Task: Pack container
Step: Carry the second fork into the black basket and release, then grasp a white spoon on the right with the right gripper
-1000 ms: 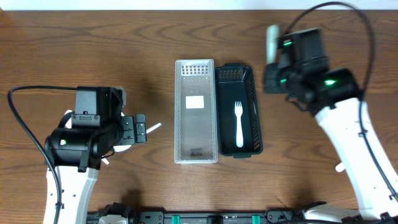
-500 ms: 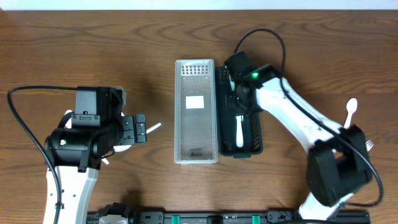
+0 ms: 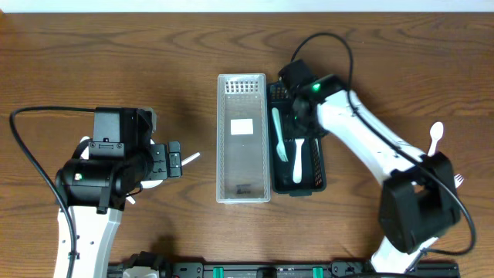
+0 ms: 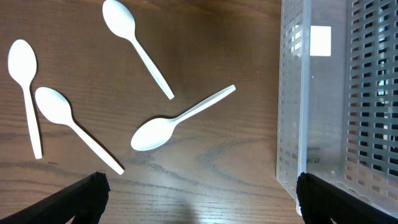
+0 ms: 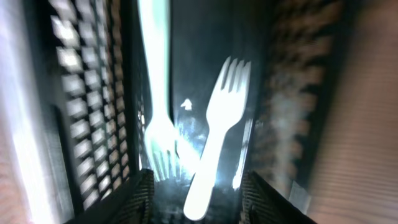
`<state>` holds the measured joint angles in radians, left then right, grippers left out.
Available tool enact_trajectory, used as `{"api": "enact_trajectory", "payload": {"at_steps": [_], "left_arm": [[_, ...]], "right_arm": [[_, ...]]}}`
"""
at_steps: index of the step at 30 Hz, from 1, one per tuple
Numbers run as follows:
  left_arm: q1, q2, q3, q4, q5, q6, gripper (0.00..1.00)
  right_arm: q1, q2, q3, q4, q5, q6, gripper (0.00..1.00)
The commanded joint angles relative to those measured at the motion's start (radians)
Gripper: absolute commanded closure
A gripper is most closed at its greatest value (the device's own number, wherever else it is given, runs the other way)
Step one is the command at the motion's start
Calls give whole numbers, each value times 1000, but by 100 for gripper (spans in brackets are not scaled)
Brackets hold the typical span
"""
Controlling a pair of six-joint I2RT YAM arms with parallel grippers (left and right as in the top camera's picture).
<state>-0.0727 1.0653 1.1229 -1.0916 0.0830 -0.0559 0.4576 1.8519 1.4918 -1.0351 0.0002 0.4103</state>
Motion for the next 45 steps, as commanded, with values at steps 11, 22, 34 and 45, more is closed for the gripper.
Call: {"api": "enact_trajectory", "payload": {"at_steps": [11,22,34,45], "left_arm": [[6,1,11,1,3,-5,2],[6,1,11,1,3,-5,2],[6,1,11,10,3,-5,2],[6,1,11,24,3,-5,2]], "right_arm": [[-654,-215,135,-57,71,-154,11],[-897,17,38,-30,71,-281,1],[-925,193,-7,42,60,-341,1],[-929,277,-9,48,24,-360,1]]}}
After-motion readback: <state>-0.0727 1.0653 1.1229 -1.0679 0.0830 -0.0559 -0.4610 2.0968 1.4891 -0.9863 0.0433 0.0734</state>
